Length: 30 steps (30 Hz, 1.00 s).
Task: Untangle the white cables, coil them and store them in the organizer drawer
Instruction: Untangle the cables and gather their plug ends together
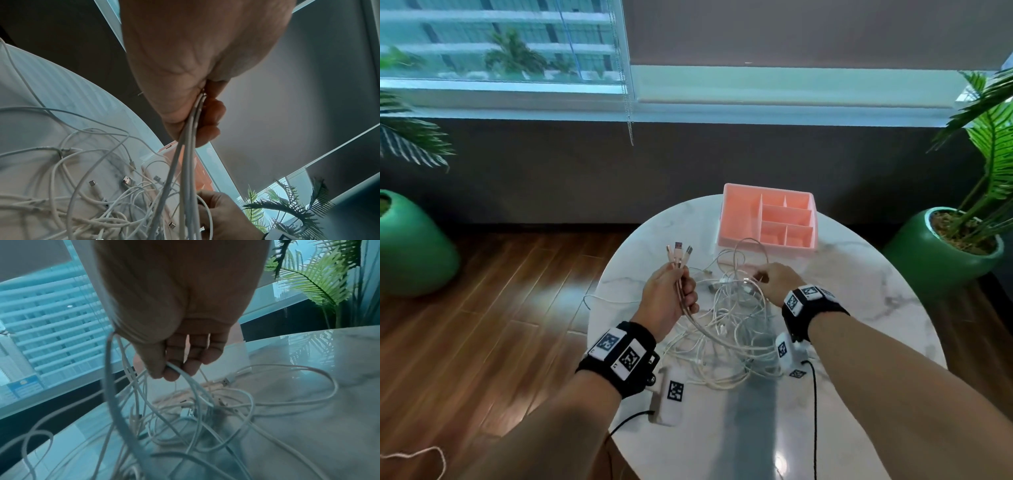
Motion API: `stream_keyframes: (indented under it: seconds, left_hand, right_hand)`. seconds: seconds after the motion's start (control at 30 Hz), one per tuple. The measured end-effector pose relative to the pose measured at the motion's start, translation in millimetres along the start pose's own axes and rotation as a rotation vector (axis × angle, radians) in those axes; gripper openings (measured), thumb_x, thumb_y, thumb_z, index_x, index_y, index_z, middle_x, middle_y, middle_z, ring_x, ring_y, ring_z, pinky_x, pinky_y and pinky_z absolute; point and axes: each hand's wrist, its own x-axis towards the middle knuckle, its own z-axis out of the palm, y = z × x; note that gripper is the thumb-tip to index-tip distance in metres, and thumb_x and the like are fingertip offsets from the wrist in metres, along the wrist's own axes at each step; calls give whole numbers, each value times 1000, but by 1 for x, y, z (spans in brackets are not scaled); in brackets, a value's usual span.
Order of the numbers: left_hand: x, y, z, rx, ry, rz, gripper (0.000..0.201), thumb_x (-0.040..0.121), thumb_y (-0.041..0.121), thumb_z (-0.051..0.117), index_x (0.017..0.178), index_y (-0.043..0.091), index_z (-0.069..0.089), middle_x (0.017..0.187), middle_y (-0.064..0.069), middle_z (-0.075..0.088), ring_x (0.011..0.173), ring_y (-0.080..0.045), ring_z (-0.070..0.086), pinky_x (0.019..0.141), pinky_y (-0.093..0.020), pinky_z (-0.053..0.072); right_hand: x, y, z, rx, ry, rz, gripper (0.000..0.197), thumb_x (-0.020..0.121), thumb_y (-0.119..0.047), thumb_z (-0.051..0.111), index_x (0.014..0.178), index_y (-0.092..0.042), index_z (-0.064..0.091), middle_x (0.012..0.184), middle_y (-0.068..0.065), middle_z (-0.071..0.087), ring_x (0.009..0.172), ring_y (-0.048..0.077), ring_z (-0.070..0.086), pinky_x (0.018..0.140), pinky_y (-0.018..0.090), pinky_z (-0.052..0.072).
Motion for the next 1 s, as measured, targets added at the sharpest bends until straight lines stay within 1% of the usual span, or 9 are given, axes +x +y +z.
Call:
stream_keyframes:
  seconds: [0.1, 0.2, 0.3, 0.5, 0.63, 0.73, 0.8, 0.9, 1.0]
  left_hand:
    - [2, -1, 3, 1, -9, -2, 23, 103, 8, 37, 83, 12, 47, 61, -4, 44, 49, -18, 38, 50, -29, 36]
    - [3, 3, 10, -3, -8, 12, 24, 104, 9, 37, 83, 13, 46, 61, -4, 43, 48, -17, 36, 49, -27, 34]
    - [4, 9, 18, -14, -5, 25, 24, 103, 7, 36, 82, 13, 45, 61, -4, 42, 47, -17, 35, 47, -26, 33]
    - [0, 17, 36, 3, -31, 48, 25, 103, 6, 34, 82, 13, 45, 59, -3, 42, 47, -16, 34, 45, -25, 34]
    - [-4, 18, 44, 8, -63, 63, 25, 103, 6, 33, 82, 14, 45, 60, -3, 42, 47, -16, 34, 44, -26, 34]
    - [-6, 19, 49, 17, -77, 87, 25, 103, 7, 34, 82, 14, 44, 61, -2, 40, 47, -15, 33, 45, -27, 34]
    - [-8, 21, 54, 29, -87, 105, 24, 103, 8, 35, 81, 15, 44, 61, -1, 38, 49, -14, 30, 46, -28, 32]
    - [-13, 25, 63, 37, -124, 130, 25, 104, 7, 36, 82, 15, 44, 62, 1, 36, 51, -13, 29, 48, -27, 31]
    - [-15, 27, 73, 21, -160, 146, 26, 106, 7, 34, 86, 15, 48, 62, 1, 40, 50, -12, 33, 48, -26, 34]
  right_hand:
    - [-4, -2, -19, 19, 111, -61, 16, 91, -25, 69, 102, -14, 75, 88, 4, 74, 74, 19, 65, 68, 30, 52]
    - [-14, -5, -48, 72, 208, -133, 29, 94, -16, 61, 122, -21, 66, 75, 4, 71, 68, 24, 68, 66, 36, 59]
    - [-23, -7, -75, 23, 241, -181, 20, 94, -16, 61, 112, -23, 68, 74, 1, 67, 64, 19, 63, 60, 26, 51]
    - [-38, -3, -96, -123, 327, -179, 10, 90, -18, 63, 93, -20, 72, 78, -6, 65, 64, 9, 56, 64, 23, 44]
    - [-40, -19, -125, 127, 578, -211, 4, 89, -19, 69, 91, -20, 72, 89, 1, 63, 82, 14, 58, 80, 29, 48]
    - [-56, -53, -161, 572, 628, -230, 6, 96, -10, 60, 93, -16, 61, 74, 2, 65, 62, 16, 63, 65, 34, 56]
    - [-70, -79, -183, 753, 664, -310, 7, 98, -7, 55, 94, -12, 57, 62, 2, 60, 49, 18, 55, 51, 32, 51]
    - [-87, -107, -199, 926, 658, -394, 10, 97, -6, 54, 90, -13, 54, 55, 0, 50, 42, 15, 41, 43, 25, 36]
    - [-99, -116, -180, 923, 544, -362, 6, 99, -5, 52, 95, -7, 56, 59, 2, 48, 42, 11, 38, 41, 22, 33]
